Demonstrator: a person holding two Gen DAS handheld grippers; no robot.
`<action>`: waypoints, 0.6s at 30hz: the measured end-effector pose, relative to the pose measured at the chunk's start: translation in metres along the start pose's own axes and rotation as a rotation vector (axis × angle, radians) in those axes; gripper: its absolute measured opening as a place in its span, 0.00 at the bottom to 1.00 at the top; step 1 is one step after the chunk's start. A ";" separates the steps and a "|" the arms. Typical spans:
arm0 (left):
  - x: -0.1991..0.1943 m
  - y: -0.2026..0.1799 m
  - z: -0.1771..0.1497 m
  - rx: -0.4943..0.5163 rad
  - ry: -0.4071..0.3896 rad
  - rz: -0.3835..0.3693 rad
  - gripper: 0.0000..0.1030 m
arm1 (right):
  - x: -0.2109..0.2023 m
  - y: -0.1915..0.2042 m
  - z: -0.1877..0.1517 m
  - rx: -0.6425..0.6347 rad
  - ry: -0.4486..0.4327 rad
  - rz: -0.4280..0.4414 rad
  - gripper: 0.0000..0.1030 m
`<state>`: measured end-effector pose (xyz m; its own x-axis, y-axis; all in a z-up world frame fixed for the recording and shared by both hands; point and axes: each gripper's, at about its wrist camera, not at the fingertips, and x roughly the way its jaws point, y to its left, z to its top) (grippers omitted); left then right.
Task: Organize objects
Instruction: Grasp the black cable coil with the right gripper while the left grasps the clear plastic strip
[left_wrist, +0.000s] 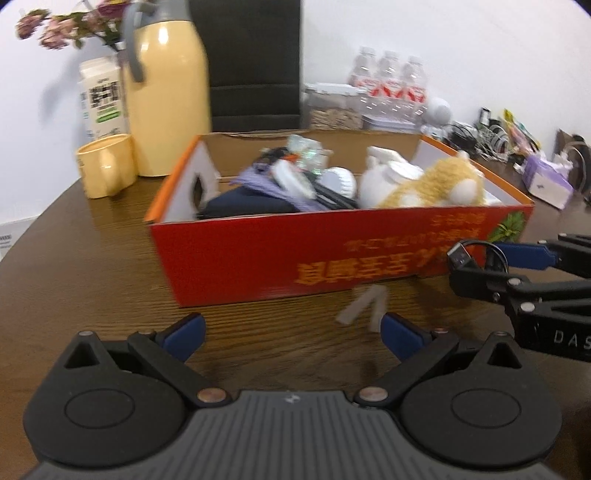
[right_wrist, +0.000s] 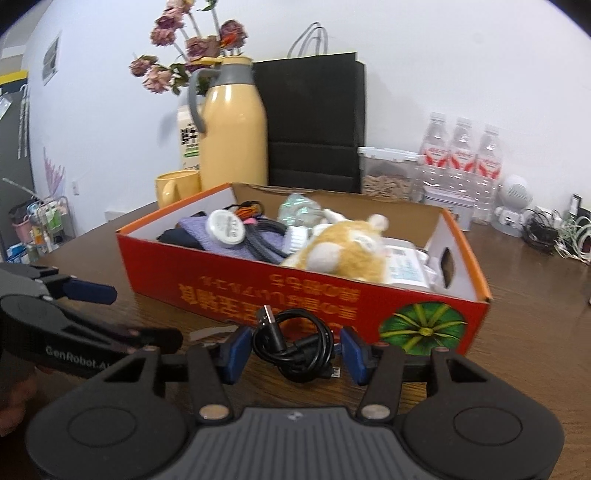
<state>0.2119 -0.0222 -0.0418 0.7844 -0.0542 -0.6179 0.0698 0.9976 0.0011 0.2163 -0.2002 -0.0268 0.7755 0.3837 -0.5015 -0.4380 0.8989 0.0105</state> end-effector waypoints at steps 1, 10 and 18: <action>0.002 -0.004 0.001 0.009 0.004 -0.005 1.00 | -0.001 -0.003 0.000 0.006 0.000 -0.005 0.50; 0.021 -0.027 0.011 0.063 0.021 -0.044 0.74 | -0.008 -0.023 -0.003 0.050 -0.014 -0.021 0.50; 0.023 -0.047 0.012 0.125 0.009 -0.082 0.08 | -0.010 -0.022 -0.004 0.043 -0.019 0.001 0.50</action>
<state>0.2343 -0.0706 -0.0466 0.7674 -0.1343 -0.6270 0.2100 0.9765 0.0478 0.2163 -0.2242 -0.0250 0.7837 0.3879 -0.4851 -0.4190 0.9067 0.0480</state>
